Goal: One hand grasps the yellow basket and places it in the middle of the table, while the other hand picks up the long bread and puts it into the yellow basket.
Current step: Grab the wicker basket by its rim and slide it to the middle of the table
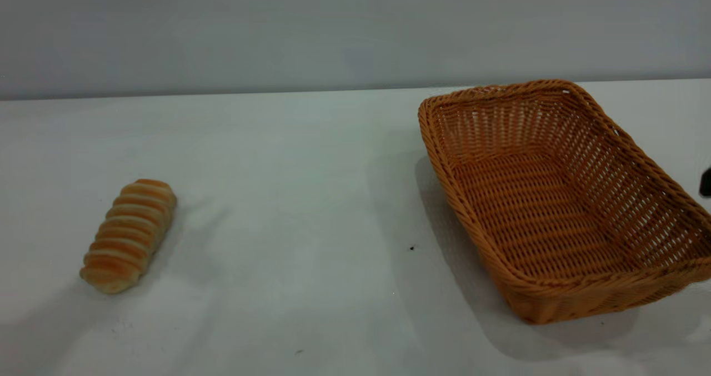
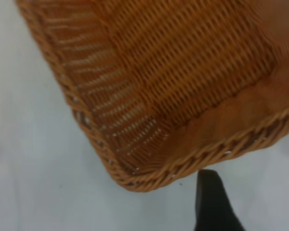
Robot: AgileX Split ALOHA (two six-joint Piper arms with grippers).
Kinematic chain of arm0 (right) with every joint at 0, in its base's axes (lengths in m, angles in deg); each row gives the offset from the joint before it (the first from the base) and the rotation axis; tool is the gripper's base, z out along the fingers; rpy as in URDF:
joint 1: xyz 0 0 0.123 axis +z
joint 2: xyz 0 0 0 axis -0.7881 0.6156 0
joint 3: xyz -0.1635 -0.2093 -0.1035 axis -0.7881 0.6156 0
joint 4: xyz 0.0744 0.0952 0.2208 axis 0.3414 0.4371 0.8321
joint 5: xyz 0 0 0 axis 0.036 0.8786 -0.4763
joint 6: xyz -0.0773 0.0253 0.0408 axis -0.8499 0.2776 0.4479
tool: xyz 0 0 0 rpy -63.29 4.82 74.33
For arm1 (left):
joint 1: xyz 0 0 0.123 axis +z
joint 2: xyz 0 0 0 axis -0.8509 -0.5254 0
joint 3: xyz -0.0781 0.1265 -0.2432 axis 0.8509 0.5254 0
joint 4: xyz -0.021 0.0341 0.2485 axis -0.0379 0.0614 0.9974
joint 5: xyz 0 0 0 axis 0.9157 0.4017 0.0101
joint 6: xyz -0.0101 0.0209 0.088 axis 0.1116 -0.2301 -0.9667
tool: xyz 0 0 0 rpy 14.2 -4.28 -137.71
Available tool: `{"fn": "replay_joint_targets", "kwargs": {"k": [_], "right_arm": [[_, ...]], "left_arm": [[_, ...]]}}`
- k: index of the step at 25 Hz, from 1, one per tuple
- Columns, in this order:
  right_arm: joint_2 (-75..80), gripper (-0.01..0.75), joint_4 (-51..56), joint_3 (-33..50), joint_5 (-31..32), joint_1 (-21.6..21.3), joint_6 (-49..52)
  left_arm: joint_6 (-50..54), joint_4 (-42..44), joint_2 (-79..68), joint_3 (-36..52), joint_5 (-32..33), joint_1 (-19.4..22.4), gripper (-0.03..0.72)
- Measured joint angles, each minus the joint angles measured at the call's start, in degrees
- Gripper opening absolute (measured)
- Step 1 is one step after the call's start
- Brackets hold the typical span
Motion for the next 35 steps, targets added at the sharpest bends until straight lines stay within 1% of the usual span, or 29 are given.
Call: {"fn": "replay_joint_targets", "kwargs": {"k": [7,10,13,20,23,28,35], "right_arm": [[5.2,0.463,1.3,-0.3,-1.6,0.0,3.8],[7.1,0.463,3.8,-0.4,-2.5,0.0,4.0],[9.2,0.463,5.9,-0.4,-3.3,0.0,3.7],[14.2,0.463,7.0,-0.4,-4.7,0.0,3.4],[15.4,0.463,7.8,-0.6,-5.4,0.0,2.9],[17.4,0.463,12.9,-0.9,-6.2,0.0,-0.9],[21.5,0.463,24.6,-0.9,-6.3,0.0,-11.9]], "left_arm": [[-21.6,-22.5,-5.7,-2.3,1.1,0.0,0.325],[-29.4,-30.0,-7.3,-2.3,1.6,0.0,0.325],[-35.5,-35.1,-8.2,-2.4,1.6,-0.6,0.325],[-47.1,-40.9,-8.3,-2.6,-0.2,-4.8,0.325],[-51.0,-44.4,-8.3,-2.6,-0.5,-5.4,0.325],[-51.2,-45.4,-8.3,-2.7,-1.2,-5.5,0.325],[-51.2,-45.6,-8.4,-3.2,-2.1,-5.5,0.325]]}}
